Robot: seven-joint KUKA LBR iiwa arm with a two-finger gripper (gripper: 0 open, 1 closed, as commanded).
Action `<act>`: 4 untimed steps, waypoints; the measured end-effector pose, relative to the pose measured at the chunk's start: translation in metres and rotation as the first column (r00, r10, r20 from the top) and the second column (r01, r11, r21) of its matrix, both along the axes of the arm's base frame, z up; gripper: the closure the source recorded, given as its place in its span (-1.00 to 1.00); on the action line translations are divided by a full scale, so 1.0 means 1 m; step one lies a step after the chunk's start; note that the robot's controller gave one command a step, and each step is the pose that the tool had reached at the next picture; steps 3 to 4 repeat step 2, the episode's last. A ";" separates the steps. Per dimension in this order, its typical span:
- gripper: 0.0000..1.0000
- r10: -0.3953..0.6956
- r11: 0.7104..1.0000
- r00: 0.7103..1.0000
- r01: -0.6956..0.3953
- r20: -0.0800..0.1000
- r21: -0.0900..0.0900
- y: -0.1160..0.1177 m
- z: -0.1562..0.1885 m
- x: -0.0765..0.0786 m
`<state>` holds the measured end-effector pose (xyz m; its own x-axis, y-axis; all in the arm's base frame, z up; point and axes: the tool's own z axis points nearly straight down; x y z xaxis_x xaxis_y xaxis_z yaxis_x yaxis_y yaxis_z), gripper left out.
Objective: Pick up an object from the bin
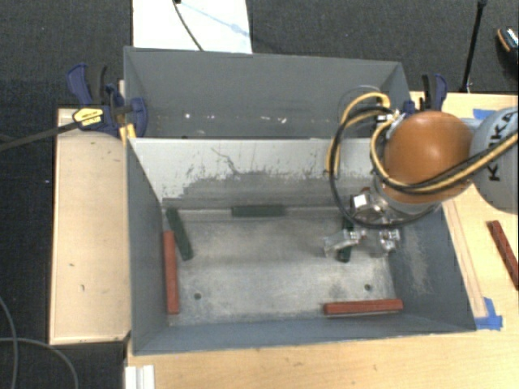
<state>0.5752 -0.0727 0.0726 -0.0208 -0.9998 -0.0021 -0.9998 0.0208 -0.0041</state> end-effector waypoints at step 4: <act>1.00 0.081 0.997 0.997 -0.081 0.005 -0.001 0.039 0.162 -0.005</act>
Offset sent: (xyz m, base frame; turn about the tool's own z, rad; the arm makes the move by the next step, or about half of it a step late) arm 0.0000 0.0000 0.0000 0.0000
